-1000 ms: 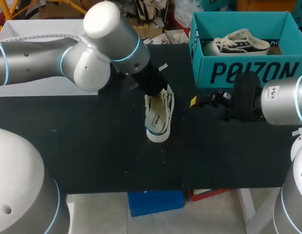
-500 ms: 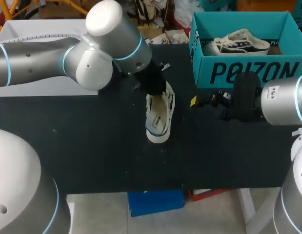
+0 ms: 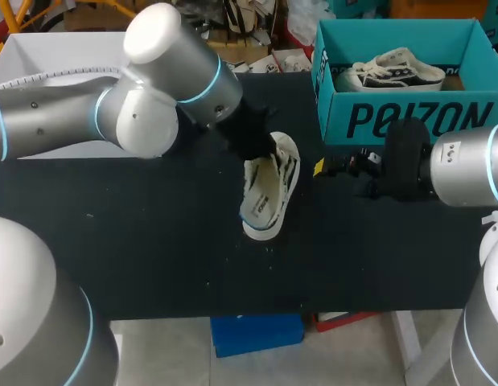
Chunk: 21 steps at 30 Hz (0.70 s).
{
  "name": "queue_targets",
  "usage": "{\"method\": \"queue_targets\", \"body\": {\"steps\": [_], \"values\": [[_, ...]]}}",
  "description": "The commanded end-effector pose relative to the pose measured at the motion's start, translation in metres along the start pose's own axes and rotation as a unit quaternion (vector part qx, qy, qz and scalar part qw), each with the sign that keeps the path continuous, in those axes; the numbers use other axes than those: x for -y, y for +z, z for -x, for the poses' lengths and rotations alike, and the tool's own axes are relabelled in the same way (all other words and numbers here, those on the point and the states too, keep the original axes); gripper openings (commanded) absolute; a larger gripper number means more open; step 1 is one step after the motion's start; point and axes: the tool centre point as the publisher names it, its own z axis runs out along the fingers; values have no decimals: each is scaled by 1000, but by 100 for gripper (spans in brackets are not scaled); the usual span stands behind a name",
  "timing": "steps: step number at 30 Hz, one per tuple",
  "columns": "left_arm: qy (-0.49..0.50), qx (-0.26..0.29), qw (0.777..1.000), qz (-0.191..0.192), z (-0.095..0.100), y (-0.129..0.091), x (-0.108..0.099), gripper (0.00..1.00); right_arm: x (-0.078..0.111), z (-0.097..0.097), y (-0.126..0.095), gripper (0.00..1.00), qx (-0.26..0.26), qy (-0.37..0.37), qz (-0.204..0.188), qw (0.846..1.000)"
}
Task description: Take the shoe out of the shoebox, open the shoe tongue, remove and reinsert the insole, then place the shoe into the shoebox
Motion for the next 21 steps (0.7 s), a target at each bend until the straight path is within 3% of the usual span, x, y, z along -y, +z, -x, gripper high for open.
{"method": "queue_targets", "body": {"steps": [1, 10, 21], "values": [[-2, 12, 1000, -4, -6, -3, 4, 0, 0, -1, 0, 100, 1, 0, 0, 1000], [-35, 48, 998, -32, -9, -9, 11, 0, 0, -1, 0, 100, 1, 0, 0, 1000], [-27, 55, 997, -38, -2, -24, 14, 0, 0, -1, 0, 100, 1, 0, 0, 1000]]}}
